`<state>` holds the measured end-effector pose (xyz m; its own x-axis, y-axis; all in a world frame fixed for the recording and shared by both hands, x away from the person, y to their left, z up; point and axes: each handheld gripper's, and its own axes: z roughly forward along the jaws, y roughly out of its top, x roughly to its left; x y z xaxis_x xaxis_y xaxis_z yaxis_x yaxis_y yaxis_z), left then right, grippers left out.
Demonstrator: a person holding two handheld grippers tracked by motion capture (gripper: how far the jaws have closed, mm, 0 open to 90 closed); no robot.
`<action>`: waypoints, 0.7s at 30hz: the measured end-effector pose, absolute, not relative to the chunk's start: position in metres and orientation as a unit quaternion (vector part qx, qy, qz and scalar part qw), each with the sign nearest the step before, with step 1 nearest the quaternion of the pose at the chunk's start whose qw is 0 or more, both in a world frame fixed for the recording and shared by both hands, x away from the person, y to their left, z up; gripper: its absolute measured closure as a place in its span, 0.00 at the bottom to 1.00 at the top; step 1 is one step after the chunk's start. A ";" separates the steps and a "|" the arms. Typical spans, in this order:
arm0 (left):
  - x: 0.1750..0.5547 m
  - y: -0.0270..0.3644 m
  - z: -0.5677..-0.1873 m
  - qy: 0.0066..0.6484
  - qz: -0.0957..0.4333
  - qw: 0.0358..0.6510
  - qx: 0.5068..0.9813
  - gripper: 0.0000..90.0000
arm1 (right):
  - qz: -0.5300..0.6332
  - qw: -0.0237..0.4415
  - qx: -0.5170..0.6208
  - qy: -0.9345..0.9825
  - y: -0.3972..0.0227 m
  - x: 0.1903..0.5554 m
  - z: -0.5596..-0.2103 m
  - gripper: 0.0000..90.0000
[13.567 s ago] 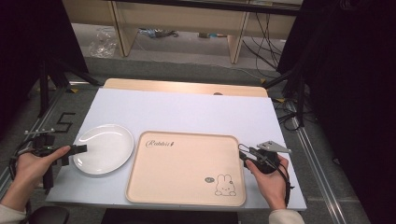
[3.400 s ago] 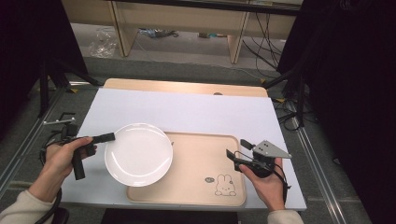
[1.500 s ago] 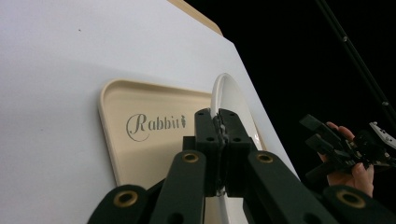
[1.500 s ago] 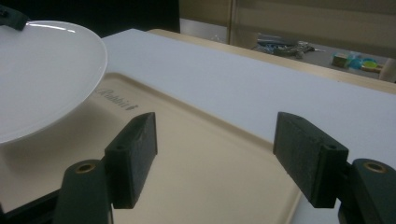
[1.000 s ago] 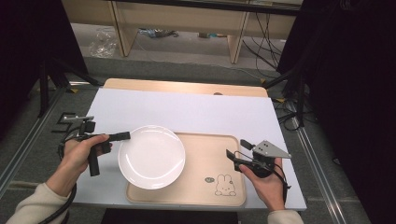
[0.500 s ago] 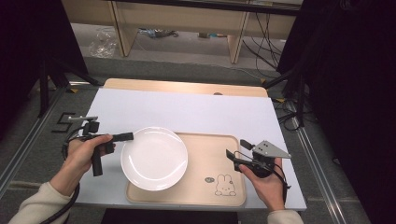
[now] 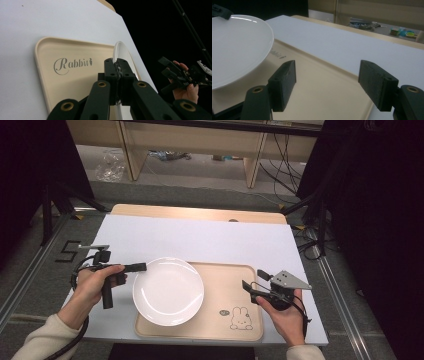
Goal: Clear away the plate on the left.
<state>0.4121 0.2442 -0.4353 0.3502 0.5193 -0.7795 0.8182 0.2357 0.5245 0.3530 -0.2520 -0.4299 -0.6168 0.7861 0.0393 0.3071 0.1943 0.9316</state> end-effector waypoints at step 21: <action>0.417 0.229 -0.437 0.551 -0.137 0.551 0.612 0.97 | 0.511 0.227 0.378 0.738 -0.253 0.352 -0.429 0.35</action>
